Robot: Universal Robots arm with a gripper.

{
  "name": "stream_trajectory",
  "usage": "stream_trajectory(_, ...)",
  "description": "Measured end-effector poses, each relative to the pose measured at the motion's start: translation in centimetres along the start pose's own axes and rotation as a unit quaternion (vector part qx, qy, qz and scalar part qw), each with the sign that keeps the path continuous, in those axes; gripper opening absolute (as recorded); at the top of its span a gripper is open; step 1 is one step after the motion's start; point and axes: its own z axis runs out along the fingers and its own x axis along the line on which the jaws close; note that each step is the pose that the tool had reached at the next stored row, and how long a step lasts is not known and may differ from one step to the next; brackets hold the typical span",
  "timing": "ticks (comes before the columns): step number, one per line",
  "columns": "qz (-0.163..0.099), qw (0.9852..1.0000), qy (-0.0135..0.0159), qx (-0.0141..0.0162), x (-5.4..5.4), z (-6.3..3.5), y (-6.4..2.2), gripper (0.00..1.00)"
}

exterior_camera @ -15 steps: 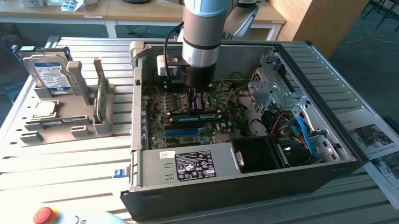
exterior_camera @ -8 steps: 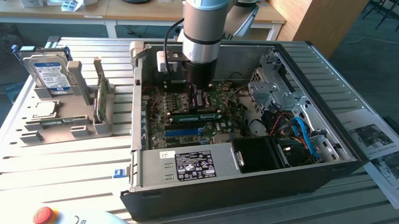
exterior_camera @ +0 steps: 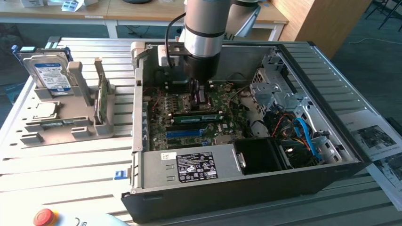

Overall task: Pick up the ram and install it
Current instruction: 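Press down the ram until it locks into place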

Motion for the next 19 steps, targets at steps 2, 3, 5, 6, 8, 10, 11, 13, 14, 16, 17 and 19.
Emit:
stream_trajectory(2, 0.0, 1.0, 0.0, 0.0, 0.0, -0.43, 0.0, 0.1)
stream_trajectory(3, 0.0, 1.0, 0.0, 0.0, 0.0, -0.65, 0.0, 0.1)
stream_trajectory(5, 0.0, 1.0, 0.0, 0.0, 0.0, -1.08, 0.0, 0.1)
stream_trajectory(6, 0.0, 1.0, 0.0, 0.0, 0.0, -1.3, 0.0, 0.1)
stream_trajectory(8, 0.0, 1.0, 0.0, 0.0, 0.0, -1.7, 0.0, 0.1)
stream_trajectory(10, 0.0, 1.0, 0.0, 0.0, 0.0, -2.14, 0.01, 0.1)
stream_trajectory(11, 0.0, 1.0, 0.0, 0.0, 0.0, -2.35, 0.01, 0.1)
stream_trajectory(13, 0.0, 1.0, 0.0, 0.0, 0.1, -2.8, 0.01, 0.1)
stream_trajectory(14, 0.0, 1.0, 0.0, 0.0, 0.1, -3.03, 0.01, 0.1)
stream_trajectory(16, 0.0, 1.0, 0.0, 0.0, 0.1, -3.49, 0.01, 0.1)
stream_trajectory(17, 0.0, 1.0, 0.0, 0.0, 0.1, -3.73, 0.01, 0.1)
stream_trajectory(19, 0.0, 1.0, 0.0, 0.0, 0.1, -4.23, 0.01, 0.1)
